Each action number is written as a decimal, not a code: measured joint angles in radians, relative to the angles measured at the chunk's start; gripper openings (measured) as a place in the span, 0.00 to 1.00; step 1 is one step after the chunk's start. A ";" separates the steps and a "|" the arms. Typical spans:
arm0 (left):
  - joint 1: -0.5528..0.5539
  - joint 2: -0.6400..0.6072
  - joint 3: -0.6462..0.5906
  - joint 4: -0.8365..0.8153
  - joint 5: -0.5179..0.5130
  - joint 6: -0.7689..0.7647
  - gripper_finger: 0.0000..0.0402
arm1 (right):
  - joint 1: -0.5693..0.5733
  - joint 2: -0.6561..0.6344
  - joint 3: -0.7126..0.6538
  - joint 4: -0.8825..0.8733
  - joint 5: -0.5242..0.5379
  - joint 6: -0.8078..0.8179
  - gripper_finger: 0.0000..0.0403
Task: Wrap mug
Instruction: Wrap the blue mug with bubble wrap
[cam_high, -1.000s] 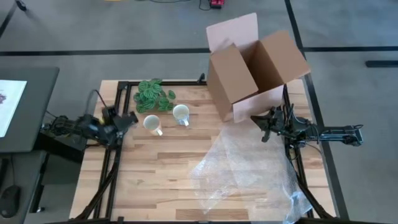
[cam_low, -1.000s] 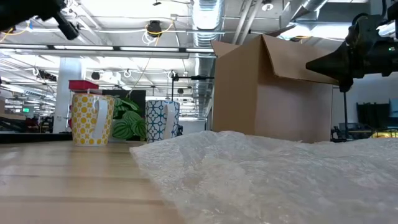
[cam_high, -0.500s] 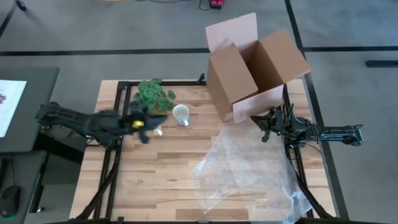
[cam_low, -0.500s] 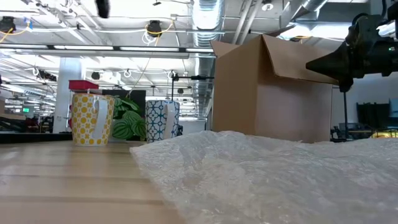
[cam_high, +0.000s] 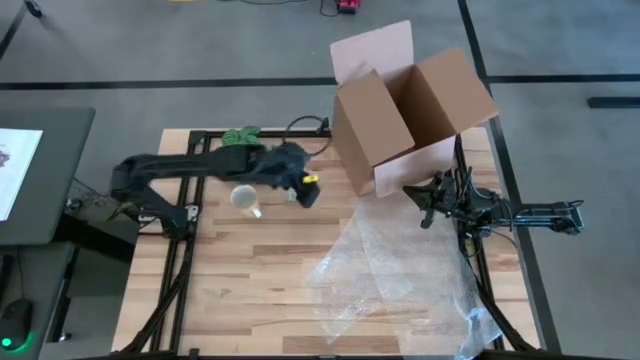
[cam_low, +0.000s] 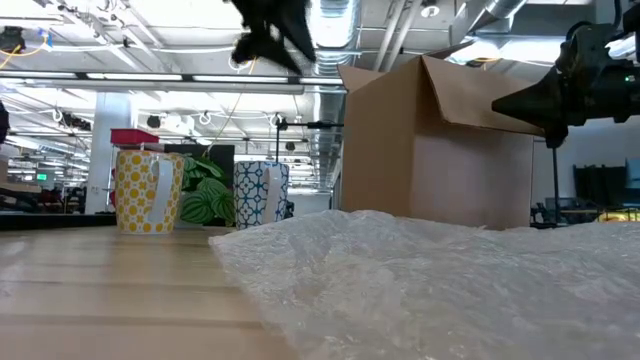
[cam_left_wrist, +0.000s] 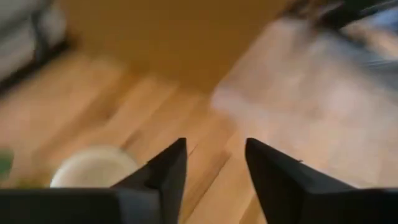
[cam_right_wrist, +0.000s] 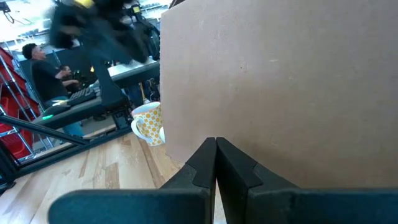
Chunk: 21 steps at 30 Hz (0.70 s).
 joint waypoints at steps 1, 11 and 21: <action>0.026 0.044 0.020 -0.039 0.030 -0.037 0.43 | 0.000 0.000 0.000 0.000 0.000 0.000 0.00; 0.157 0.329 0.050 -0.147 0.230 -0.203 0.56 | 0.000 0.000 0.000 0.000 0.000 0.000 0.00; 0.138 0.351 0.051 -0.161 0.199 -0.208 0.50 | 0.000 0.000 0.000 0.000 0.000 0.000 0.00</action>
